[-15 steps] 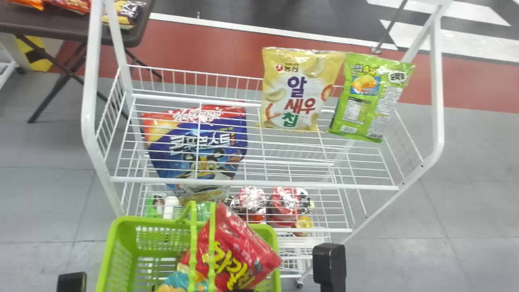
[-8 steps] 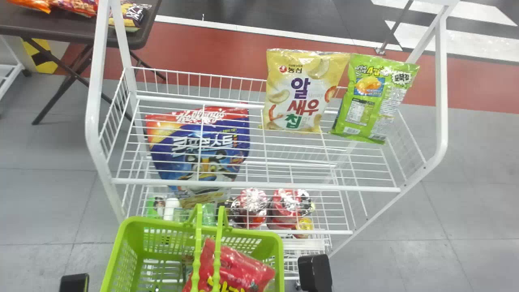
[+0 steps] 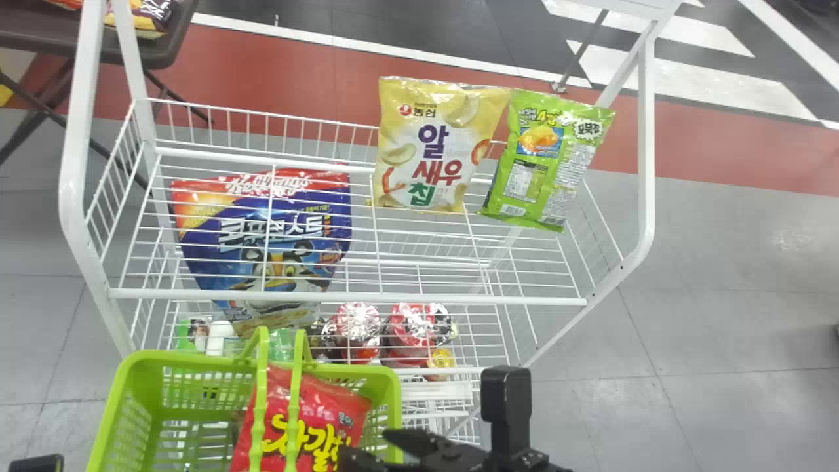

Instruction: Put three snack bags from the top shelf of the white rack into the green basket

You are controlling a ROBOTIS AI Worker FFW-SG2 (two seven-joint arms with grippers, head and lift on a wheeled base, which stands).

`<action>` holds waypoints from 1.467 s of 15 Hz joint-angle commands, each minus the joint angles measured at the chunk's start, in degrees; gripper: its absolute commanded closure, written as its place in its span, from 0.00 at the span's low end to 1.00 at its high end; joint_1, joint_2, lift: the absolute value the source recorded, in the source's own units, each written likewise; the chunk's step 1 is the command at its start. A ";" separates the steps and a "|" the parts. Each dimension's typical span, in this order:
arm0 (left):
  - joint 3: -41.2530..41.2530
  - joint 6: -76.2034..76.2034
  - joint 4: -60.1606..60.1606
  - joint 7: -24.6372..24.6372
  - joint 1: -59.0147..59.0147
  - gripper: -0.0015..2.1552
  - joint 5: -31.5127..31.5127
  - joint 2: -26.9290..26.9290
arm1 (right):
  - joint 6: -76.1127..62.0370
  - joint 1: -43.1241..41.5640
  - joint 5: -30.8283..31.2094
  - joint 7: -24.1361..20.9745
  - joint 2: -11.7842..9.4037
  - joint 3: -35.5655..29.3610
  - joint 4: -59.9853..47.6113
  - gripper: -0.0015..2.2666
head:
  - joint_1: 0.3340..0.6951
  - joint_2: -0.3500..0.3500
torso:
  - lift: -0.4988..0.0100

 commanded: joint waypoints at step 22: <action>0.29 0.70 1.05 -0.31 -1.31 1.00 0.30 0.88 | -23.99 -49.67 24.69 -18.12 3.18 -14.57 41.07 0.04 | 1.00 0.00 | 0.98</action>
